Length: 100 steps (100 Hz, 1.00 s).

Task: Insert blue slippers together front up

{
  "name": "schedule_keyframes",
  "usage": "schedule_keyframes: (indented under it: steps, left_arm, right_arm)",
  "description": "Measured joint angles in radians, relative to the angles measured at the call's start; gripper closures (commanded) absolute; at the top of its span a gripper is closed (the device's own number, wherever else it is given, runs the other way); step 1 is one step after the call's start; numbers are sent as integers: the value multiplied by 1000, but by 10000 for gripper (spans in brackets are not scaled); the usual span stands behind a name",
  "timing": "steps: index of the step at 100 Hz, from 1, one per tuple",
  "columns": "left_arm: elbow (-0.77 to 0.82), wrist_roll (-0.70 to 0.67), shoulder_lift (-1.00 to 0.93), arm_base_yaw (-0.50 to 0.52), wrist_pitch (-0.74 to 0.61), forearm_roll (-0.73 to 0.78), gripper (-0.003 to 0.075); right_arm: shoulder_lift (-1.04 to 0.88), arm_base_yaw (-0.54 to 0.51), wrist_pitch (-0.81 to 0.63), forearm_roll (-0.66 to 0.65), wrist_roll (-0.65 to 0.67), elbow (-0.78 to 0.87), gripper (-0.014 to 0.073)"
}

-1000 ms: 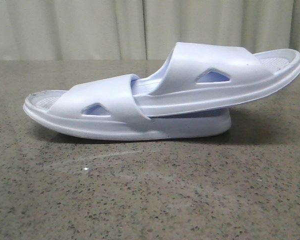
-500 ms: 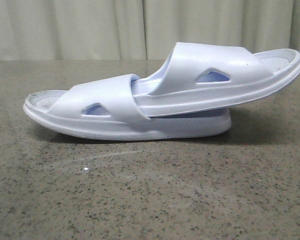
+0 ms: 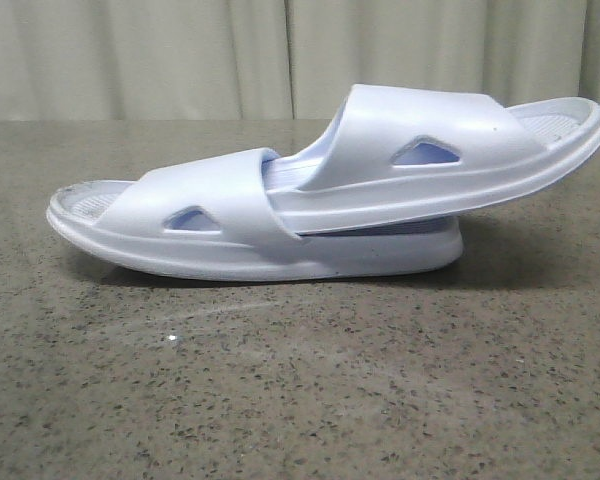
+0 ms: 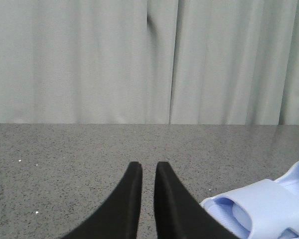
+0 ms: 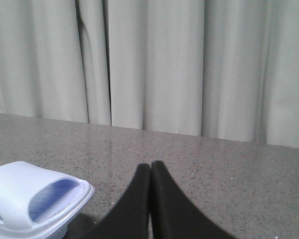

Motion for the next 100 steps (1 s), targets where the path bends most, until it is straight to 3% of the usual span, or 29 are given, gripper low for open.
schedule_keyframes:
  steps: [20,39,51,77,84,100]
  left_arm:
    - [0,0,0,0,0,27,704]
    - [6,-54,-20,0,22,341,704]
    - [42,-278,-58,0,29,601,704]
    - [148,-1002,-105,0,52,1220,704]
    - [165,-1095,-105,0,52,1306,704]
    - [172,-1152,-105,0,39,1378,704]
  right_arm:
    - [0,0,0,0,-2,0,701]
    - [0,0,0,0,-2,0,701]
    - [0,0,0,-1,-2,0,701]
    - [0,0,0,-1,-2,0,701]
    - [0,0,-1,-1,-2,0,701]
    - [0,0,-1,-1,-2,0,701]
